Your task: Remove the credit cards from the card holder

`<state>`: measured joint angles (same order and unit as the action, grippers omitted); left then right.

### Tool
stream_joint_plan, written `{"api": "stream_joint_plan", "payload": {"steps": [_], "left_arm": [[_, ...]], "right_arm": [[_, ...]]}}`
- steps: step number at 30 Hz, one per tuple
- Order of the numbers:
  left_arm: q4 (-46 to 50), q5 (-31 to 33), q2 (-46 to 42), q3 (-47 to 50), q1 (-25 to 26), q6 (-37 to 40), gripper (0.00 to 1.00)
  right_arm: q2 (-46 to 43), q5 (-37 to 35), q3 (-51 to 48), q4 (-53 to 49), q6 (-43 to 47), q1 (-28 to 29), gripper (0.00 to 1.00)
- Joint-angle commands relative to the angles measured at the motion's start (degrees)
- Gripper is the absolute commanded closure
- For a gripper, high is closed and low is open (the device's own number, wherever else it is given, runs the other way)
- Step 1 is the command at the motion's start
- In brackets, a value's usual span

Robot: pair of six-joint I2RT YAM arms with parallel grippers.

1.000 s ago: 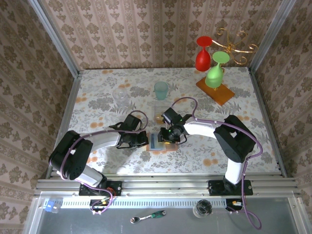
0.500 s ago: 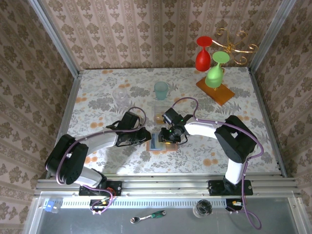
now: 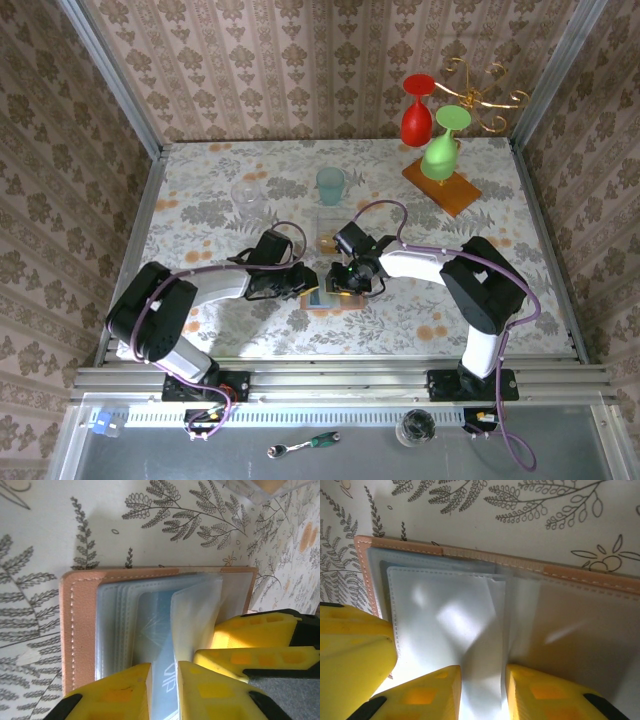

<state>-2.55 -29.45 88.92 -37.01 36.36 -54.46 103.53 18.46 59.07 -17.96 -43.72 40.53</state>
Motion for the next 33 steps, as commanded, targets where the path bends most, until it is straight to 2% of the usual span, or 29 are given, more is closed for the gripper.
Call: {"api": "stream_joint_plan", "payload": {"steps": [1,16,33], "left_arm": [[-3.2,-1.9,0.7,-1.0,0.6,-1.7,0.8],[-4.8,-2.7,0.7,-1.7,1.3,-3.2,0.81],[-4.7,-3.1,1.1,-4.8,3.2,-4.1,0.78]], "right_arm": [[-1.6,-0.2,-1.0,-0.6,-0.3,-0.3,0.69],[-4.7,-1.1,-1.4,-1.9,-0.1,-0.8,0.69],[-14.6,-2.3,-4.3,-5.7,2.0,-6.3,0.69]]}}
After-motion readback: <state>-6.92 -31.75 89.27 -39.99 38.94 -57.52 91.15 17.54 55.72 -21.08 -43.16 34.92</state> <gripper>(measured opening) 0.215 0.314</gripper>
